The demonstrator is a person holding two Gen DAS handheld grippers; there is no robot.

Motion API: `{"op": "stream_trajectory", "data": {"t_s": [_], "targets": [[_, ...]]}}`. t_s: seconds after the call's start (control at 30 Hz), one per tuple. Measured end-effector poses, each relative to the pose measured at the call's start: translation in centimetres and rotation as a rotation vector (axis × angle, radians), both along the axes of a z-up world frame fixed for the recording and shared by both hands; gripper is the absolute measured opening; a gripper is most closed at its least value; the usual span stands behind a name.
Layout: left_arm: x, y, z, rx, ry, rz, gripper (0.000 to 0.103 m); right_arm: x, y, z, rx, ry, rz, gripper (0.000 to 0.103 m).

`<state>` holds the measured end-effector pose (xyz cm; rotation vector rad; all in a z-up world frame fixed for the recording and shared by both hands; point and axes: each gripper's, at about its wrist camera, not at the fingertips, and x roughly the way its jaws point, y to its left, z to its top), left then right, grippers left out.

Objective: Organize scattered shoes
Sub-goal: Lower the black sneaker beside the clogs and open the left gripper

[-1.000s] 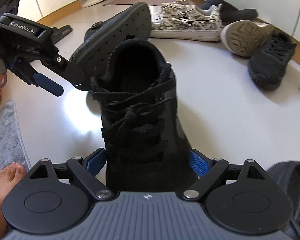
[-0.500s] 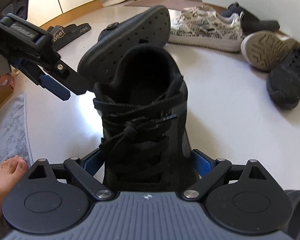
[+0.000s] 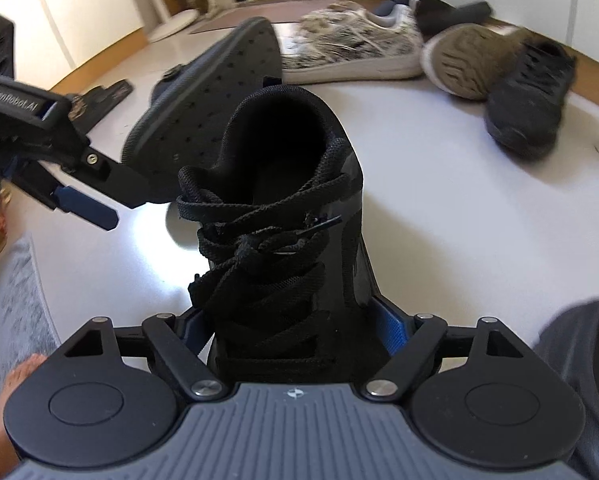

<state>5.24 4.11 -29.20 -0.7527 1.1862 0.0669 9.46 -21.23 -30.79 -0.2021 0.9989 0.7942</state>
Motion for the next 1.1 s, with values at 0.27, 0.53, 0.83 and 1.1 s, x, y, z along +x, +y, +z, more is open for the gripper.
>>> {"op": "stream_trajectory", "data": {"t_s": [0.27,0.53,0.83,1.1], "targets": [[0.1,-0.4,-0.1,-0.002,-0.003,-0.01,0.086,-1.0,-1.6,0.2,-0.041,0.038,-0.149,0.085],[0.4,-0.9,0.3,0.035,-0.015,-0.058,0.086,-1.9,-3.0,0.2,-0.061,0.069,-0.291,0.085],[0.7,-1.4,0.2,0.036,-0.014,-0.074,0.086,-2.8,-4.7,0.2,-0.066,0.132,-0.522,0.084],[0.9,-1.4,0.2,0.037,-0.019,-0.08,0.086,-2.4,-5.8,0.0,-0.068,0.125,-0.622,0.084]]}}
